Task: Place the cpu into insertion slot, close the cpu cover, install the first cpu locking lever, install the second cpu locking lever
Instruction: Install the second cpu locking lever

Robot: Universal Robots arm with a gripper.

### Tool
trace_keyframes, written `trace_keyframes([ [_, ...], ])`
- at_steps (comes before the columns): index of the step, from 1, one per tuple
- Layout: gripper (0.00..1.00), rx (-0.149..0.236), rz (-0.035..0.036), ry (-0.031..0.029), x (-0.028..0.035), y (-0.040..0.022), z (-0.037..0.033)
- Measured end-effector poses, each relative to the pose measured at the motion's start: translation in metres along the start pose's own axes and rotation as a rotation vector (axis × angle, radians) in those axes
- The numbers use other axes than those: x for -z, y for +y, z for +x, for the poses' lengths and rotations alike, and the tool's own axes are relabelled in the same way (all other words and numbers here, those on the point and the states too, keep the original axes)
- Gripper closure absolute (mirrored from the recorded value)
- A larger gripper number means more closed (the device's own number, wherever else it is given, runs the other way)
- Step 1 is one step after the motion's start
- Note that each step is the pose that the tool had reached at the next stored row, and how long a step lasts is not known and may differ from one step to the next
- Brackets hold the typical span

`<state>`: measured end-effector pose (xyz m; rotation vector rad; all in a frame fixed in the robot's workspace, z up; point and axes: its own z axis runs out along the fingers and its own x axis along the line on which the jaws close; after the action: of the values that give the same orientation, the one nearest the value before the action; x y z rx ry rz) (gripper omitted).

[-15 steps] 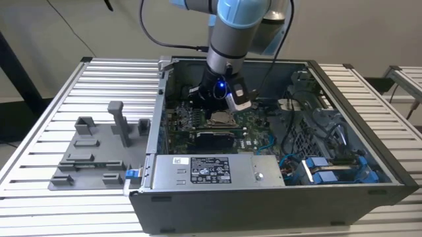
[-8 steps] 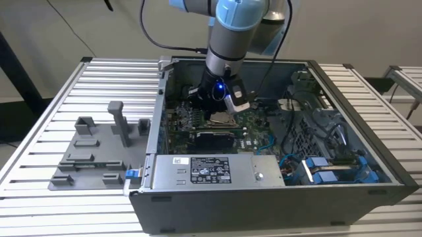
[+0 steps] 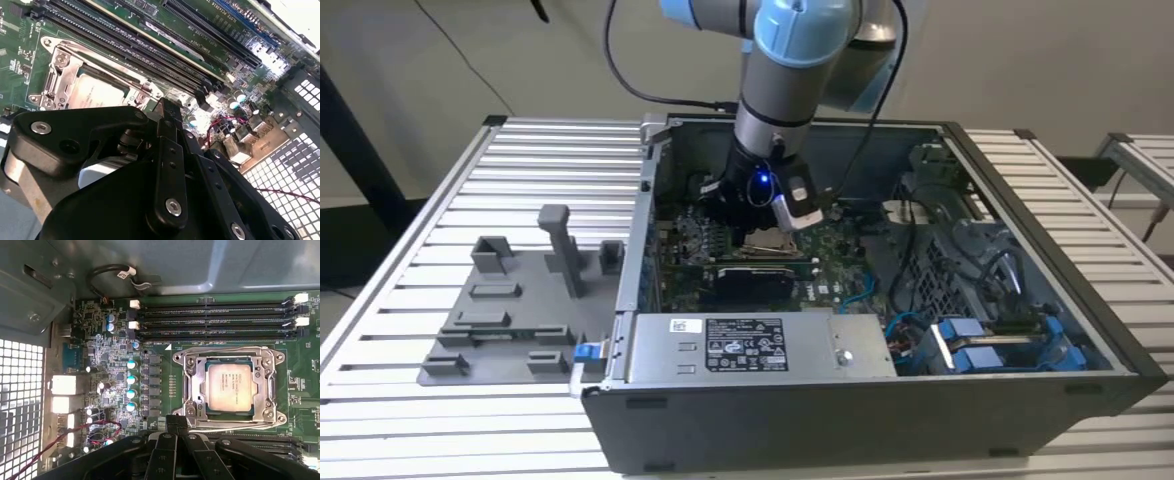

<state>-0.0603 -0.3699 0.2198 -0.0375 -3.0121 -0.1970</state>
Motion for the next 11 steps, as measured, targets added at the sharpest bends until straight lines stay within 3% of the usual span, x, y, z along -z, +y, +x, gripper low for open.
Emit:
trace_keyframes([
  [11,0.89,-0.001,0.0083,-0.0006,-0.0092,0.0031,-0.0005],
])
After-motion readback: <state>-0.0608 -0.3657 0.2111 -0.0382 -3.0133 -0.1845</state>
